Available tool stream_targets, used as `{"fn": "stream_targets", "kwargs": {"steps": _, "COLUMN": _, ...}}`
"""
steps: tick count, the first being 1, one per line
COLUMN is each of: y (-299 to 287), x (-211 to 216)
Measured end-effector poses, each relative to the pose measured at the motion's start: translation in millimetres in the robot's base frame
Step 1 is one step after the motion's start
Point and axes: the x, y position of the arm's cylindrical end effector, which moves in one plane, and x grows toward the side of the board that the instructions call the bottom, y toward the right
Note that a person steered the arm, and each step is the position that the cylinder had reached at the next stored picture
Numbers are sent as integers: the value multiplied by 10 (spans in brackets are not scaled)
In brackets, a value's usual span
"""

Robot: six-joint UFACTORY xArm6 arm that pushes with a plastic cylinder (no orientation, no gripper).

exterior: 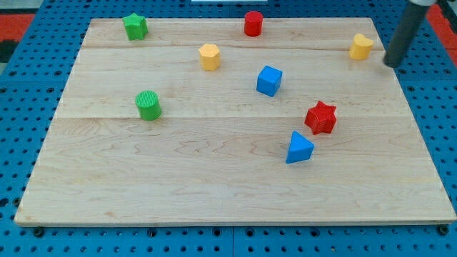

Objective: Move the heart parallel to the right of the red circle

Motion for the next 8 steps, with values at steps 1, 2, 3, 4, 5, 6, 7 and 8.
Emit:
{"fn": "stream_targets", "kwargs": {"steps": 1, "y": -110, "x": -139}}
{"fn": "stream_targets", "kwargs": {"steps": 2, "y": -797, "x": -222}}
{"fn": "stream_targets", "kwargs": {"steps": 3, "y": -1222, "x": -610}}
{"fn": "stream_targets", "kwargs": {"steps": 4, "y": -1367, "x": -603}}
{"fn": "stream_targets", "kwargs": {"steps": 5, "y": -1723, "x": -679}}
{"fn": "stream_targets", "kwargs": {"steps": 6, "y": -1546, "x": -921}}
{"fn": "stream_targets", "kwargs": {"steps": 7, "y": -1194, "x": -992}}
{"fn": "stream_targets", "kwargs": {"steps": 8, "y": -1433, "x": -799}}
